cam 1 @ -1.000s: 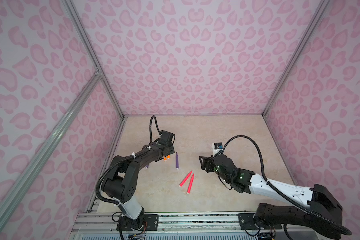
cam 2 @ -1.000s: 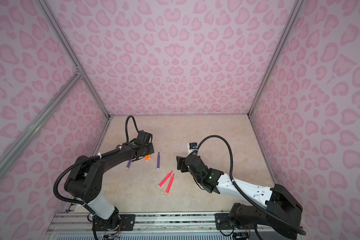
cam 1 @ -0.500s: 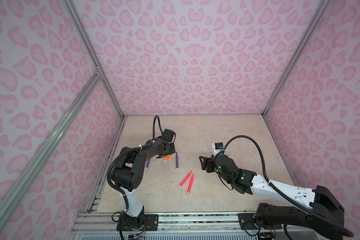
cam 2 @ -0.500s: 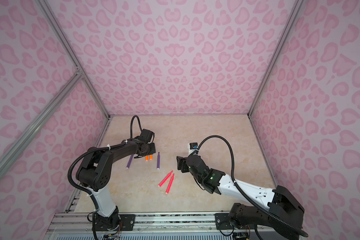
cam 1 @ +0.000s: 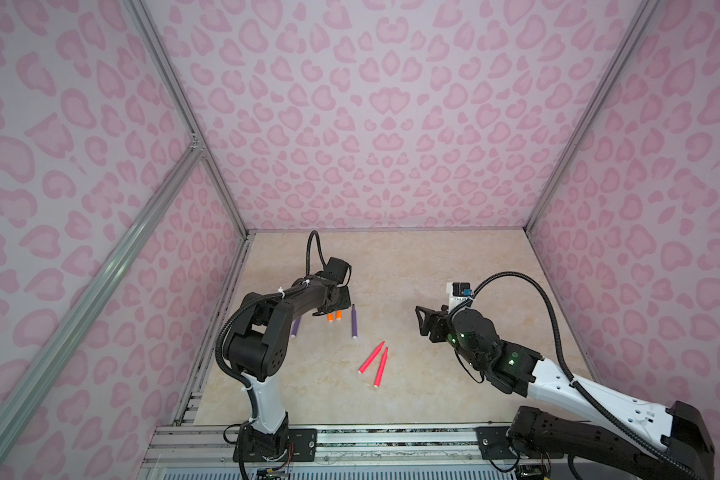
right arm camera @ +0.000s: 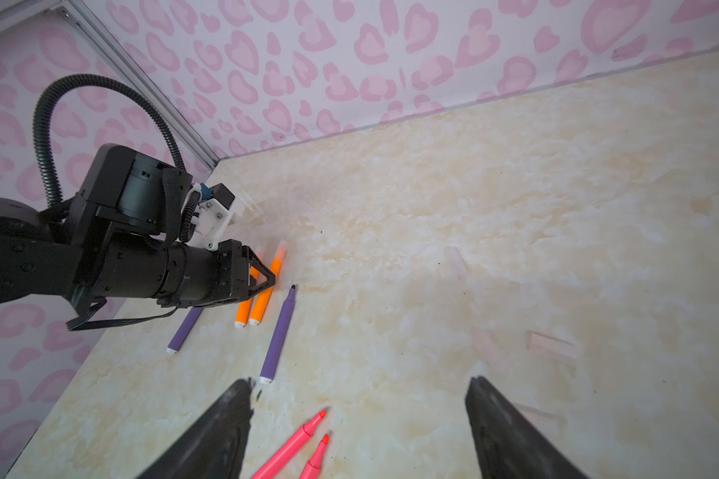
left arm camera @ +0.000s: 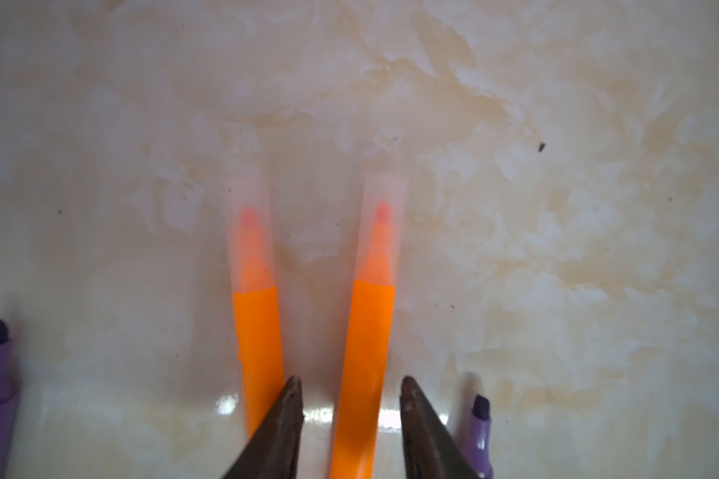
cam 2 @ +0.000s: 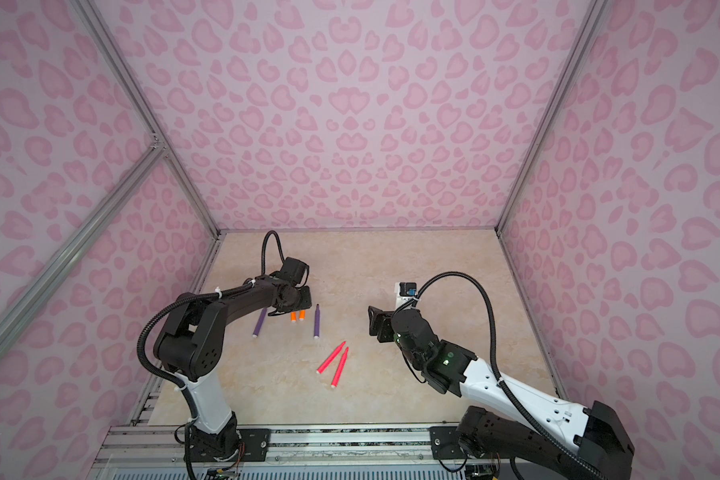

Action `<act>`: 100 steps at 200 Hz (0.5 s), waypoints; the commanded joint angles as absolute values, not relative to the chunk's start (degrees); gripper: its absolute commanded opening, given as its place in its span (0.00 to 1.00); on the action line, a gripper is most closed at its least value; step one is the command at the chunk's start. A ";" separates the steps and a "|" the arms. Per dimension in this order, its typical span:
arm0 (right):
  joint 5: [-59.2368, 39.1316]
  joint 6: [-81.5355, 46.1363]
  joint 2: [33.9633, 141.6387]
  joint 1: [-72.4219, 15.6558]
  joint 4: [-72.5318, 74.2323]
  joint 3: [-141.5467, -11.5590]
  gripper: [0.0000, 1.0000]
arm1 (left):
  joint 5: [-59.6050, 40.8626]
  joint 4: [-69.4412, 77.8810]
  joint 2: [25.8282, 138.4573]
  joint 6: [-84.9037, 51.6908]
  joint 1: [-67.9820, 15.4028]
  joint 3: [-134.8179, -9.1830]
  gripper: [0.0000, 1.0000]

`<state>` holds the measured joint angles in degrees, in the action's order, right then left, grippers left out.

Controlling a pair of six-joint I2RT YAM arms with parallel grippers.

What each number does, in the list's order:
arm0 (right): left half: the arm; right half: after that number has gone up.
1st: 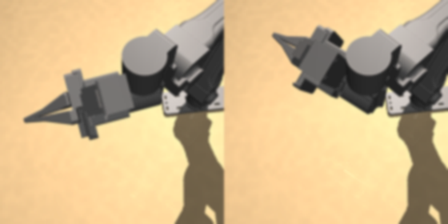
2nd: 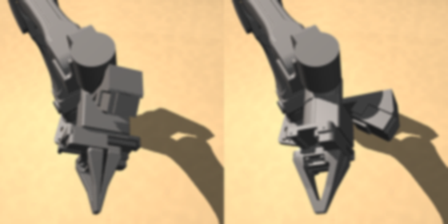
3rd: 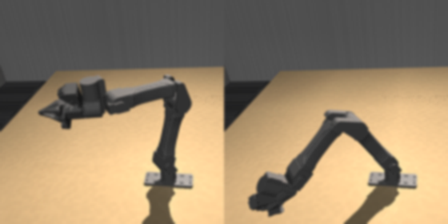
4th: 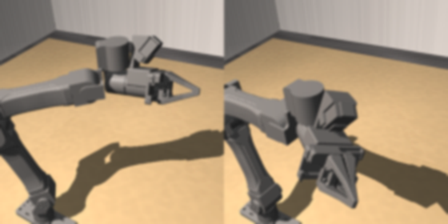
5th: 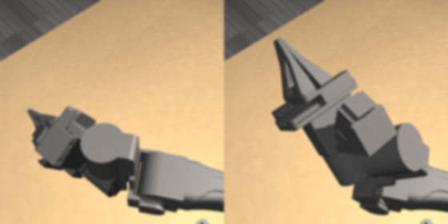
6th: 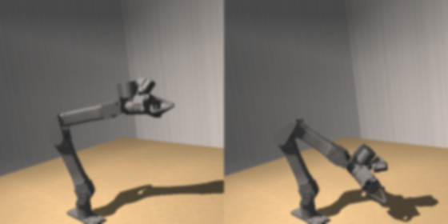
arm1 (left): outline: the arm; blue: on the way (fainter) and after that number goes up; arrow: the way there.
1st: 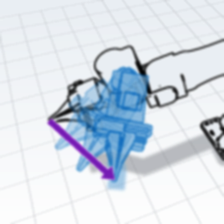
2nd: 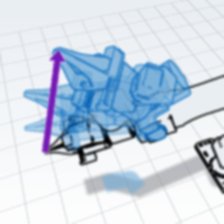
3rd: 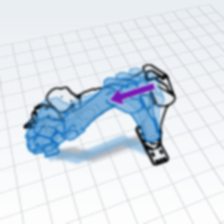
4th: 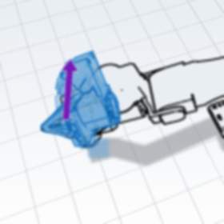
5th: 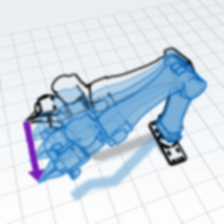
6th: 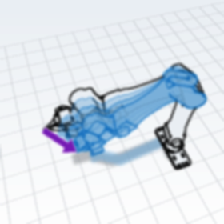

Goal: Insert the pens into the pen caps
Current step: 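Lower the capped orange pen beside the other orange pen and release with left gripper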

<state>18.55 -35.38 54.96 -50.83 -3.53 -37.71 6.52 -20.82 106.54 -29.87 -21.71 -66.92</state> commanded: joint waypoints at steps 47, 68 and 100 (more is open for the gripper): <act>21.44 -36.46 51.00 -50.43 -13.35 -41.40 0.85 | 8.25 -14.83 92.14 -26.65 -23.06 -59.29 0.60; 20.52 -36.58 52.38 -50.45 -15.79 -44.37 0.85 | 8.75 -10.77 84.14 -26.05 -23.77 -54.65 0.63; 21.56 -38.07 51.12 -50.45 -15.25 -43.19 0.85 | 8.56 -1.91 71.38 -22.78 -28.80 -47.30 0.65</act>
